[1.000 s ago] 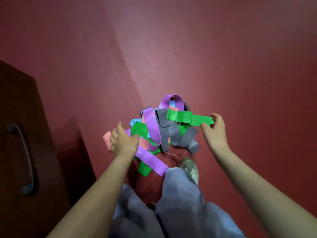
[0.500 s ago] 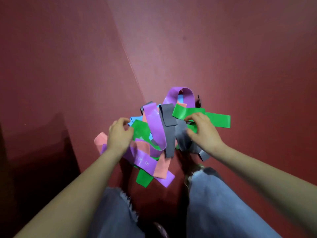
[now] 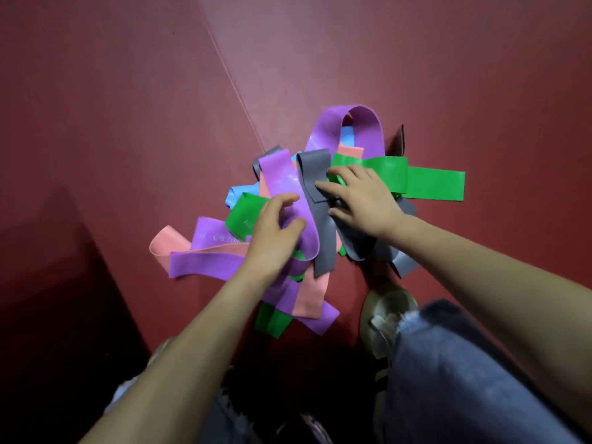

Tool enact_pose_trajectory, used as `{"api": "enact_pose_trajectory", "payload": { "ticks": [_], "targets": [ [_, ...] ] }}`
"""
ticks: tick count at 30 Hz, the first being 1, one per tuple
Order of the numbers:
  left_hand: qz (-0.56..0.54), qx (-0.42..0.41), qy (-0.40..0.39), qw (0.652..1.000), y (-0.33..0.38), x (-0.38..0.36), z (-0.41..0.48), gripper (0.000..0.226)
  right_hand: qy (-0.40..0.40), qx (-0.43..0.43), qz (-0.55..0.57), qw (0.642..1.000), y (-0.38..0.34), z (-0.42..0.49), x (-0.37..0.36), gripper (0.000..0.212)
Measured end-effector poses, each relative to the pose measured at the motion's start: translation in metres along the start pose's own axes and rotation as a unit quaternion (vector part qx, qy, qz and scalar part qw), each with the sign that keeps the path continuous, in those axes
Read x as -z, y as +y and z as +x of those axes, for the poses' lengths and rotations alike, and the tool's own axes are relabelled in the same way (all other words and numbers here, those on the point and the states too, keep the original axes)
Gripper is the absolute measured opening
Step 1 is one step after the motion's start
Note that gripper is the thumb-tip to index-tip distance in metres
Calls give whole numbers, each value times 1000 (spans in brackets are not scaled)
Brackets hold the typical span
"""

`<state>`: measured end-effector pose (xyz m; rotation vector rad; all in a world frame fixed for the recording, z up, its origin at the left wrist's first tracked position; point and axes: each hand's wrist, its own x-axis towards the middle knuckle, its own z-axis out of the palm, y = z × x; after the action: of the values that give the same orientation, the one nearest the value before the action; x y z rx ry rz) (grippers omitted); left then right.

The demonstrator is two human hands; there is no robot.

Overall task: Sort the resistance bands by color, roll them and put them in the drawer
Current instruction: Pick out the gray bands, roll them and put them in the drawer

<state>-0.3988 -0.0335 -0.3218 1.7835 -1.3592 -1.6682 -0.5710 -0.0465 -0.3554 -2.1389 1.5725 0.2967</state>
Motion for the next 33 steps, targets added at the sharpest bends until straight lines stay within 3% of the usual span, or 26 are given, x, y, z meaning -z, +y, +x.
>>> {"api": "enact_pose_trajectory", "payload": {
  "ticks": [3, 10, 15, 27, 33],
  "targets": [
    [-53, 51, -5, 997, -4, -8, -8, 35, 14, -21, 21, 999, -5, 0, 1, 52],
    [-40, 54, -3, 998, -12, -7, -11, 32, 18, -67, 43, 997, -8, 8, -5, 76],
    [-71, 50, 16, 996, -6, -1, -7, 31, 68, -52, 51, 995, -1, 15, -3, 61],
    [-91, 59, 35, 994, -1, 7, -1, 31, 30, -34, 115, 992, 20, 27, 8, 31],
    [21, -27, 16, 999, 10, 14, 0, 72, 123, -34, 285, 950, -3, 20, 24, 27]
  ]
}}
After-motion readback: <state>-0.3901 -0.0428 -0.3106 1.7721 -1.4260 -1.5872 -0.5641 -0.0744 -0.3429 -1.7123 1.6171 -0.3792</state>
